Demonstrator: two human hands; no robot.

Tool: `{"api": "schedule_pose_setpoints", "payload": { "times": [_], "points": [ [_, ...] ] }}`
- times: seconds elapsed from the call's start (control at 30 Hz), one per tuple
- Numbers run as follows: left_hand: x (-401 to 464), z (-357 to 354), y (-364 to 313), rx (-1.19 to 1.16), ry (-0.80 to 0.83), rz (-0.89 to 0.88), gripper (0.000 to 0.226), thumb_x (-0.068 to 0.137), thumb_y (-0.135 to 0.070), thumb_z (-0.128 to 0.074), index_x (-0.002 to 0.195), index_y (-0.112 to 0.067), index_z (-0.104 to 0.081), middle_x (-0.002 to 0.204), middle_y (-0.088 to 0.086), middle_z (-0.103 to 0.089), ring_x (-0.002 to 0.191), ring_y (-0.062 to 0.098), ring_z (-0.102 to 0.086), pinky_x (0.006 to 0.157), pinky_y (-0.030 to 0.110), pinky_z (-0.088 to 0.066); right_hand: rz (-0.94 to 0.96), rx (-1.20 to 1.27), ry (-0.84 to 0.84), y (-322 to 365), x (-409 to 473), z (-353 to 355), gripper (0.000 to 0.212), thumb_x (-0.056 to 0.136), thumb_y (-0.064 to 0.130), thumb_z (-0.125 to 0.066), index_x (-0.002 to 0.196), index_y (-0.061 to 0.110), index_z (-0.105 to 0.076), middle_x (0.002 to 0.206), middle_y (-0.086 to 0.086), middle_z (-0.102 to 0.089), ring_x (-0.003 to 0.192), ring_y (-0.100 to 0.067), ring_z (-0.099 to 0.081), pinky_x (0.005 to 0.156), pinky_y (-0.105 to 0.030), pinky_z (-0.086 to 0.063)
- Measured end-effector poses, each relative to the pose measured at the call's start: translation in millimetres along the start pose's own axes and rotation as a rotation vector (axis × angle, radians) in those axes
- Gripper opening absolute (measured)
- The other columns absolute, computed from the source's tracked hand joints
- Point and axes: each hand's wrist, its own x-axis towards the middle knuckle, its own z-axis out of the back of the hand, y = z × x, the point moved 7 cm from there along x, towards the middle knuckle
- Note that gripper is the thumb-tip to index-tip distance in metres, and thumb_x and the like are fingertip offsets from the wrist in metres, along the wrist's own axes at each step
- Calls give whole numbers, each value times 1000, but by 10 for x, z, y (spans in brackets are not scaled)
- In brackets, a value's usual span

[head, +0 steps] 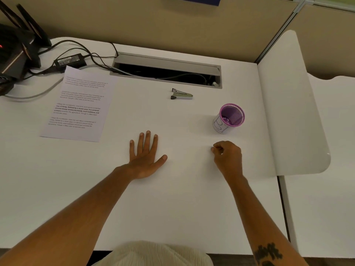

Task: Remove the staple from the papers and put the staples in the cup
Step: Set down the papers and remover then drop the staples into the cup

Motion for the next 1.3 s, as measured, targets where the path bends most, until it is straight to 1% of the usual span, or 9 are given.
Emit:
{"api": "schedule_pose_setpoints", "payload": {
  "times": [0.13,0.37,0.57,0.8,0.9,1.0,1.13,1.23,1.3],
  "points": [
    [5,-11,5,8,0,-1,105,73,-86,11,155,-26,35,162,3,46,149,25,43,121,56,24,-32,-25,-7,-5,-21,-96,10,91,11,-76,97,5,-78,97,-10,-75,88,-25,-69,79,-27,-48],
    [3,-1,-2,15,-5,0,98,72,-85,13,146,-29,43,162,4,46,150,26,42,122,57,23,-9,-91,-3,16,31,-158,8,92,7,-72,90,5,-79,89,-11,-73,81,-28,-69,73,-32,-51],
    [-6,-7,0,-8,-5,-3,102,75,-82,8,156,-26,34,162,3,45,149,24,43,121,55,25,-12,-210,18,103,34,-217,17,82,-13,-66,84,1,-75,86,-14,-70,84,-32,-65,64,-31,-43],
    [-1,-11,1,5,-2,1,96,85,-81,1,156,-25,35,162,3,46,150,24,43,122,56,24,26,-389,102,205,-20,-341,23,80,-14,-62,100,-2,-64,97,-18,-62,90,-32,-57,58,-33,-37],
    [-9,-11,-6,3,-2,1,89,98,-73,-13,156,-25,34,163,4,45,150,25,42,123,57,23,54,-372,132,189,-29,-382,27,79,-16,-58,101,-1,-59,97,-17,-59,84,-28,-50,58,-34,-34],
    [0,-5,-16,12,1,2,91,94,-75,-9,156,-25,35,162,4,46,150,25,42,123,57,23,78,-316,147,167,-34,-331,29,75,-17,-53,96,3,-55,92,-12,-53,81,-24,-43,61,-33,-32],
    [-23,10,-25,3,11,-2,88,100,-70,-15,157,-24,34,162,4,46,149,25,43,122,56,25,74,-116,37,296,99,70,36,65,-24,-44,80,9,-47,82,-8,-50,75,-25,-44,59,-30,-27],
    [-36,27,-27,-6,11,-3,87,101,-69,-16,157,-24,34,161,3,47,149,24,44,121,55,25,62,-20,-89,392,357,505,28,75,-19,-44,80,8,-49,84,-9,-55,75,-25,-47,58,-31,-33],
    [-34,12,-17,1,17,1,88,100,-71,-15,156,-24,34,162,3,47,149,24,44,122,56,24,85,-34,-122,435,541,702,26,82,-15,-50,83,11,-51,90,-7,-57,81,-23,-51,60,-20,-34]
  ]
}}
